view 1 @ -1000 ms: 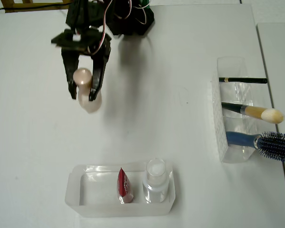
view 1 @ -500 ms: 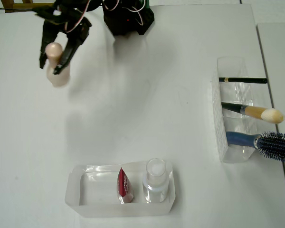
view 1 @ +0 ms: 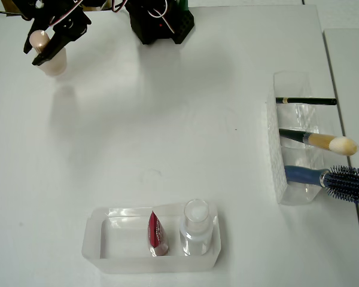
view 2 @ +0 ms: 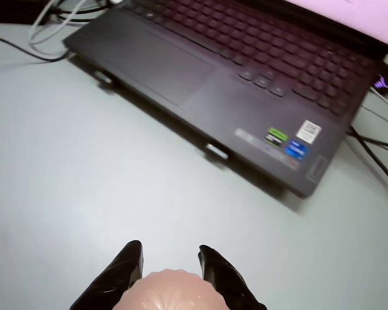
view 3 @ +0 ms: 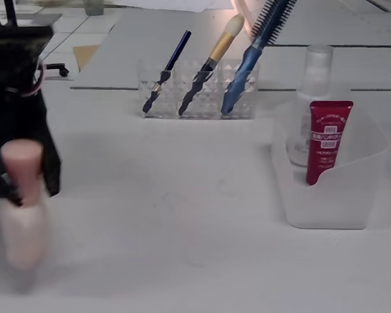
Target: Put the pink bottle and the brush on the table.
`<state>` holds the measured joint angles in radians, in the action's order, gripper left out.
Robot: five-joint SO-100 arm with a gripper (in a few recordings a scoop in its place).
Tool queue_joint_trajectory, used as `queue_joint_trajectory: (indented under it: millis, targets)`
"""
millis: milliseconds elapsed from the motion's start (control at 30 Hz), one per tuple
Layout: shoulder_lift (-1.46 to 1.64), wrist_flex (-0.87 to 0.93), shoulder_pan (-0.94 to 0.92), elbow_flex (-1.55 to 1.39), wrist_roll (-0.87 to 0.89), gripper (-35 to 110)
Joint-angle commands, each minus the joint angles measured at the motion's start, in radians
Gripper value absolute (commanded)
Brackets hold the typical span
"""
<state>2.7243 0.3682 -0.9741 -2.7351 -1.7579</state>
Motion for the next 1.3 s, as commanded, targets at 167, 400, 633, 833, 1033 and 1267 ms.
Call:
queue_joint_trajectory:
  millis: [167, 400, 633, 833, 1033, 1267]
  targets:
    - [-0.092, -0.186, -0.061, -0.011, -0.003, 0]
    - [-0.275, -0.403, -0.061, 0.009, 0.038, 0]
    - [-0.407, -0.541, -0.049, 0.009, 0.121, 0]
    - [-0.459, -0.589, -0.046, 0.005, 0.147, 0]
    - [-0.474, -0.635, -0.044, -0.029, 0.179, 0]
    - [-0.543, -0.672, -0.044, -0.031, 0.229, 0]
